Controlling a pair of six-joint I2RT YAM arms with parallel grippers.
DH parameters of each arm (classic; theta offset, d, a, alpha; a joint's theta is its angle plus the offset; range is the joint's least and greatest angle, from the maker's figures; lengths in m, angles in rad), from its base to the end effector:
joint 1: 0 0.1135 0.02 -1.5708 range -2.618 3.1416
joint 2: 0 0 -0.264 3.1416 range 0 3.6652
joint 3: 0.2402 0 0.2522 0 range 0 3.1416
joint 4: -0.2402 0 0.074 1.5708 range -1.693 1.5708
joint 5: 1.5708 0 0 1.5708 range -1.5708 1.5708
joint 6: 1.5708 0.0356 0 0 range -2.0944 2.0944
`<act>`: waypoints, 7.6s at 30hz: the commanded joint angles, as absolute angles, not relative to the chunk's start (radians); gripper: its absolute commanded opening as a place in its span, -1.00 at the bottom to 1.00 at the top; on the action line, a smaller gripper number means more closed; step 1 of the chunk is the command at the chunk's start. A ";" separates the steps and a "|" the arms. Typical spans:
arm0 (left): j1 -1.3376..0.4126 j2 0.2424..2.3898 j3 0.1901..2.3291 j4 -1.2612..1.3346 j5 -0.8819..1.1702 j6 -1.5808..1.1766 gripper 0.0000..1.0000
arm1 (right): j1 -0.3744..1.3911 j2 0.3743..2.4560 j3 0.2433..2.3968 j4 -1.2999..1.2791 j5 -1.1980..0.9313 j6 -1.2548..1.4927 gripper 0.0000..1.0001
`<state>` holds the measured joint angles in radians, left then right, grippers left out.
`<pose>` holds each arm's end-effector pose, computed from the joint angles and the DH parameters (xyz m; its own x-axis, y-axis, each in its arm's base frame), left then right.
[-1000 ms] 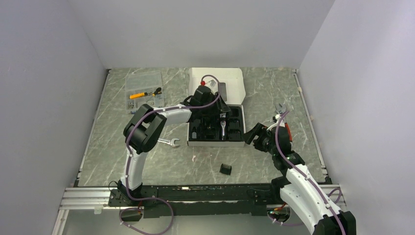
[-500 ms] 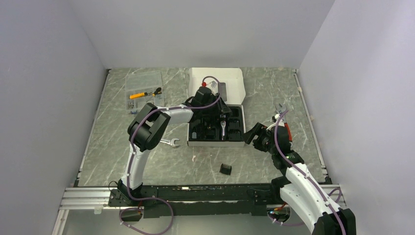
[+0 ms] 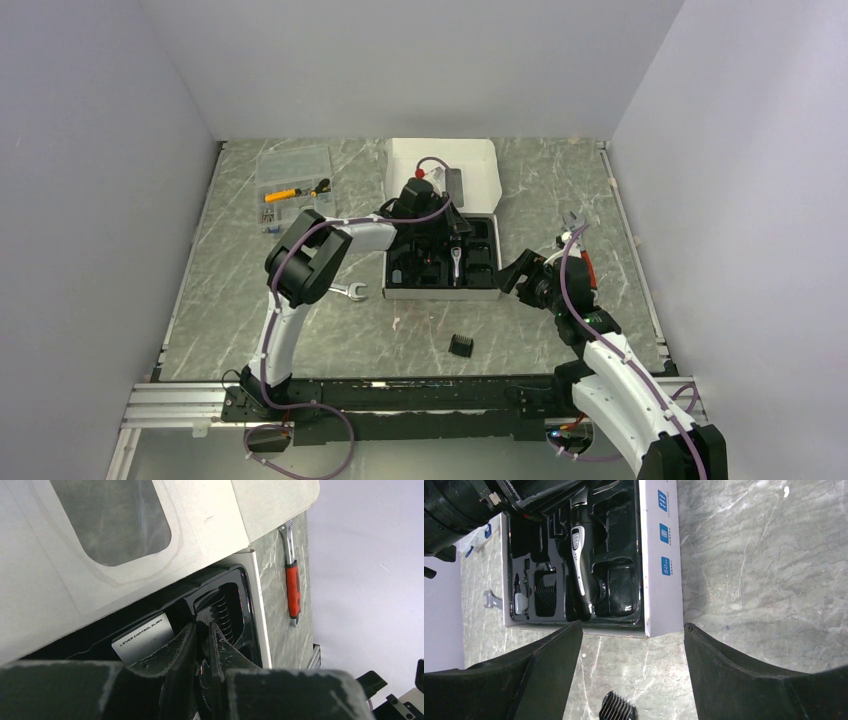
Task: Sort the hair-cutting tools
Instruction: Place the haircut tool in the storage box.
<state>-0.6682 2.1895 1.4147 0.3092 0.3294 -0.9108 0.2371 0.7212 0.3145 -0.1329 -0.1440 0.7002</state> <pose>0.3746 -0.3104 0.1517 -0.8584 -0.2747 -0.4331 0.2202 0.5653 -0.7949 0.1584 0.0435 0.1899 -0.6088 0.5090 -0.6085 0.0525 0.7913 0.6092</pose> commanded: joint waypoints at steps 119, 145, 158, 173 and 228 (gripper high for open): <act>-0.770 2.264 1.595 0.024 0.092 -0.632 -1.00 | 0.201 0.686 0.322 -0.133 -0.157 0.651 0.55; -0.774 2.327 1.715 -0.271 0.003 -0.568 -1.00 | 0.199 0.668 0.337 -0.153 -0.159 0.651 0.55; -0.771 2.102 1.524 -0.010 0.056 -0.601 -0.81 | 0.199 0.627 0.347 -0.189 -0.160 0.665 0.55; -0.748 2.001 1.483 0.059 0.121 -0.713 -0.01 | 0.198 0.615 0.324 -0.181 -0.176 0.678 0.55; -0.708 2.207 1.505 0.303 0.326 -0.818 -0.51 | 0.199 0.645 0.326 -0.178 -0.168 0.652 0.57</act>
